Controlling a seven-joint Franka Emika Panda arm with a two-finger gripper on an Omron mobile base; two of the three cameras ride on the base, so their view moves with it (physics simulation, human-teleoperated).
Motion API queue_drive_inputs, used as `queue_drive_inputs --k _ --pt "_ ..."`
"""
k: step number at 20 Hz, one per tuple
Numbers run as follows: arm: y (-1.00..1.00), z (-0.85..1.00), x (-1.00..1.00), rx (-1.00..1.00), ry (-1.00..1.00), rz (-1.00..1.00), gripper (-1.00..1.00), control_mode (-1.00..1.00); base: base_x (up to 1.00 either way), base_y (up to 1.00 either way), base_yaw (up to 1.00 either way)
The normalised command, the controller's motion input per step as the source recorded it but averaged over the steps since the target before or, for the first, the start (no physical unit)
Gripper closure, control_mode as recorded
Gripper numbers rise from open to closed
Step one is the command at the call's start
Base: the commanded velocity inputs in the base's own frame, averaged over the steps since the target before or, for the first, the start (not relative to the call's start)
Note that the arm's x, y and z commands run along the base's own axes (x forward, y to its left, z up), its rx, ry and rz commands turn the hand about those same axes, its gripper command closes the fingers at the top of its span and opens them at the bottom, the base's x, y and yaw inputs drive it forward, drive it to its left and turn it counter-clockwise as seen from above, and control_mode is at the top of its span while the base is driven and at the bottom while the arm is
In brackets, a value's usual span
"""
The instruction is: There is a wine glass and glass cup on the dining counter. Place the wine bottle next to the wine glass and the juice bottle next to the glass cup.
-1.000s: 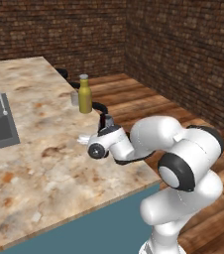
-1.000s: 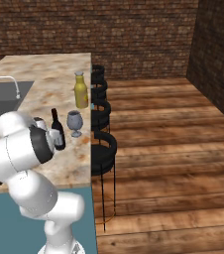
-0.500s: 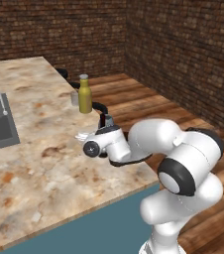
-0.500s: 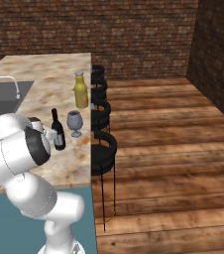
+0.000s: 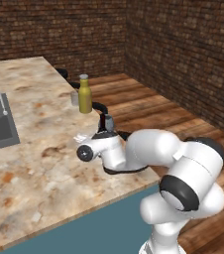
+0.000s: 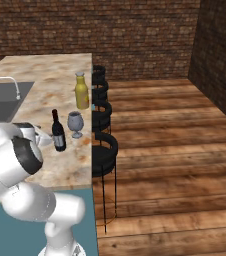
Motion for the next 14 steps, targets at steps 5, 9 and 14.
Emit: queue_drive_inputs --k 5,9,14 --pt "0.00 0.03 -0.54 0.11 -0.04 -0.02 -1.00 -1.00 0.00 0.00 0.00" --pt "-0.07 0.26 -0.54 0.20 0.00 0.00 -1.00 -1.00 0.00 0.00 0.00" --pt "-0.13 0.41 -0.48 0.29 0.15 0.00 -1.00 -1.00 0.00 0.00 0.00"
